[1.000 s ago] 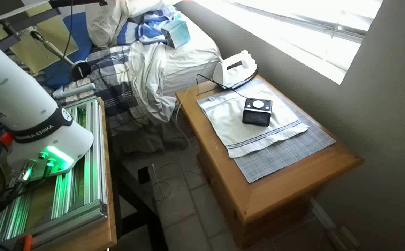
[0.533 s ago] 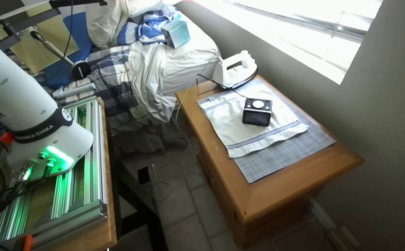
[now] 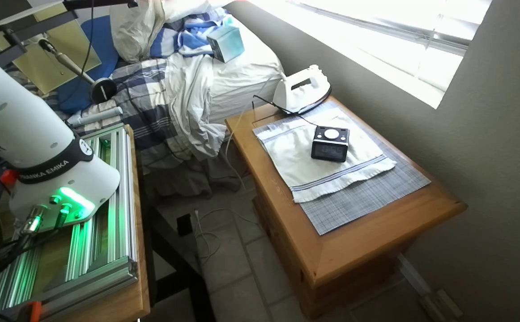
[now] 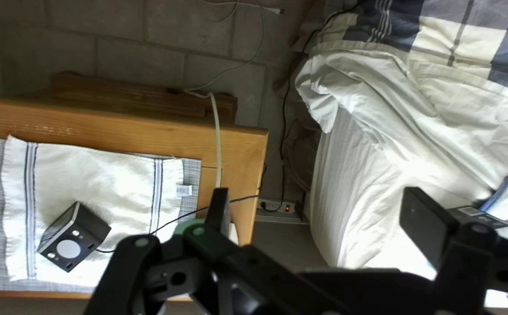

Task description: Turn on the alarm clock

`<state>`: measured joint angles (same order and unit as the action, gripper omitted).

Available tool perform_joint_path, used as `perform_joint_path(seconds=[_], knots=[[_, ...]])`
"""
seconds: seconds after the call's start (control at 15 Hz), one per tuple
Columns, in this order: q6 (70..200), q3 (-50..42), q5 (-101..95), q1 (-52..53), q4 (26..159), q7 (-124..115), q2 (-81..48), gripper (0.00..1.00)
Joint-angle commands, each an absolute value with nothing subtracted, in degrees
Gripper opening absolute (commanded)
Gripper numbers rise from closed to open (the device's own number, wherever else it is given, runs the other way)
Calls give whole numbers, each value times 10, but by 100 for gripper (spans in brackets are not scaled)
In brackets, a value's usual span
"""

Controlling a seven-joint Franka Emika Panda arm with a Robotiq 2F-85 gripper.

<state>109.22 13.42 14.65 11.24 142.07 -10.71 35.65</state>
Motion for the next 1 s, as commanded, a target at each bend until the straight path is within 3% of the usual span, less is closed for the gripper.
perform_joint_path(seconds=[0.0,0.93], knots=[[1130,121,90,71,1360,-90,238,100],[1329,-1,96,-8,1216,-44,-87,100]])
